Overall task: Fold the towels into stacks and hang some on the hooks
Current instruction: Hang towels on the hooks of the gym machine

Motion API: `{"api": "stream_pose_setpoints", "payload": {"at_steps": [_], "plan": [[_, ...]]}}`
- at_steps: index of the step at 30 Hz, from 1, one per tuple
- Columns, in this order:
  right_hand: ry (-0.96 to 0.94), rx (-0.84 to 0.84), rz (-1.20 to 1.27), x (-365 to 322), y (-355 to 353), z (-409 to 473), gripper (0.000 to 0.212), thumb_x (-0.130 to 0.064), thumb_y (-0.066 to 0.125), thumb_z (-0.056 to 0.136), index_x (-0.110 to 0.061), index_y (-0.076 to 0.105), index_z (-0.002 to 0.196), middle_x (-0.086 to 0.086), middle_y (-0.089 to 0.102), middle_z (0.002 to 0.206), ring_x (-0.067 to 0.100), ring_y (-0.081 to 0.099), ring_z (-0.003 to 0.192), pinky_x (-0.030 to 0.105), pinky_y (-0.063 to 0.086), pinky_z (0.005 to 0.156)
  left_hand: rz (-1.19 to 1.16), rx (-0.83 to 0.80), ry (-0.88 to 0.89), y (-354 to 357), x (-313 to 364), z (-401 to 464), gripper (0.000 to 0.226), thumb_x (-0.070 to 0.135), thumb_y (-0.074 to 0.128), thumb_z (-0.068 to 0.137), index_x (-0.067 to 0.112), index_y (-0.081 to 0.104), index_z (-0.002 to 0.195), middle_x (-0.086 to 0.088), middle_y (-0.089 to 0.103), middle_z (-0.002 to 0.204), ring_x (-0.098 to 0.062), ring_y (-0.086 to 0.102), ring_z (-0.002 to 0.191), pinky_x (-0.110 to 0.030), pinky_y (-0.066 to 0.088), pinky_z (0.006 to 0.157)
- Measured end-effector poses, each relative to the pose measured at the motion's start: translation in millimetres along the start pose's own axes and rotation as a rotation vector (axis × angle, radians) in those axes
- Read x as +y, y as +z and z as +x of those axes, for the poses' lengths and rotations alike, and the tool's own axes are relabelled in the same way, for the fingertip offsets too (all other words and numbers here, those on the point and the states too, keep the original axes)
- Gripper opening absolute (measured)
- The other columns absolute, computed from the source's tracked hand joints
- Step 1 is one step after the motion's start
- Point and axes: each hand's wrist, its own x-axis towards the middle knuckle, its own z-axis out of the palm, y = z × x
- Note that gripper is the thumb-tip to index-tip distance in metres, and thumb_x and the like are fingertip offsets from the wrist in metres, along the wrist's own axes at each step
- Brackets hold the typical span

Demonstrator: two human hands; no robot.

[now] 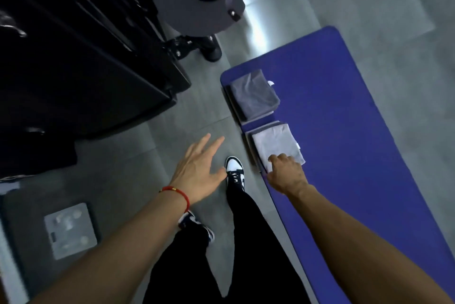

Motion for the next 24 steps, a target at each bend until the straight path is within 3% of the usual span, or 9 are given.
{"api": "stream_pose_setpoints", "payload": {"at_steps": [5, 10, 15, 18, 24], "plan": [[0.123, -0.044, 0.128, 27, 62, 99, 0.042, -0.02, 0.054, 0.095, -0.011, 0.052, 0.136, 0.014, 0.057, 0.125, 0.034, 0.054, 0.116, 0.043, 0.047, 0.094, 0.062, -0.137, 0.027, 57, -46, 119, 0.075, 0.033, 0.06, 0.095, 0.042, 0.02, 0.158, 0.005, 0.009, 0.169, -0.022, 0.013, 0.154, -0.038, 0.02, 0.121], [0.152, -0.014, 0.222, 43, 130, 211, 0.047, -0.018, 0.057, 0.094, -0.012, 0.052, 0.141, 0.014, 0.054, 0.136, 0.035, 0.051, 0.124, 0.045, 0.045, 0.1, -0.045, -0.037, 0.007, 118, -103, 226, 0.072, 0.029, 0.058, 0.083, 0.024, 0.042, 0.153, -0.004, 0.041, 0.156, -0.022, 0.035, 0.144, -0.033, 0.024, 0.121], [0.069, -0.013, 0.025, 59, 170, 317, 0.053, -0.021, 0.051, 0.096, -0.017, 0.041, 0.148, 0.01, 0.044, 0.15, 0.033, 0.043, 0.135, 0.05, 0.041, 0.107, 0.038, 0.036, 0.124, 153, -155, 296, 0.084, 0.037, 0.055, 0.069, 0.032, 0.043, 0.152, -0.001, 0.04, 0.157, -0.022, 0.032, 0.146, -0.036, 0.019, 0.123], [-0.046, 0.022, -0.127, 66, 181, 361, 0.052, -0.021, 0.045, 0.101, -0.016, 0.037, 0.152, 0.01, 0.033, 0.159, 0.031, 0.03, 0.146, 0.054, 0.031, 0.115, 0.065, -0.012, 0.131, 158, -181, 324, 0.084, 0.034, 0.055, 0.069, 0.03, 0.042, 0.152, -0.003, 0.037, 0.159, -0.021, 0.03, 0.146, -0.026, 0.015, 0.12], [-0.12, 0.068, -0.241, 63, 190, 391, 0.035, -0.031, 0.045, 0.103, -0.011, 0.054, 0.131, 0.014, 0.053, 0.132, 0.034, 0.047, 0.127, 0.052, 0.029, 0.113, 0.071, -0.051, 0.133, 154, -205, 344, 0.084, 0.033, 0.054, 0.07, 0.028, 0.041, 0.153, -0.005, 0.037, 0.159, -0.019, 0.029, 0.146, -0.016, 0.013, 0.114]]}}
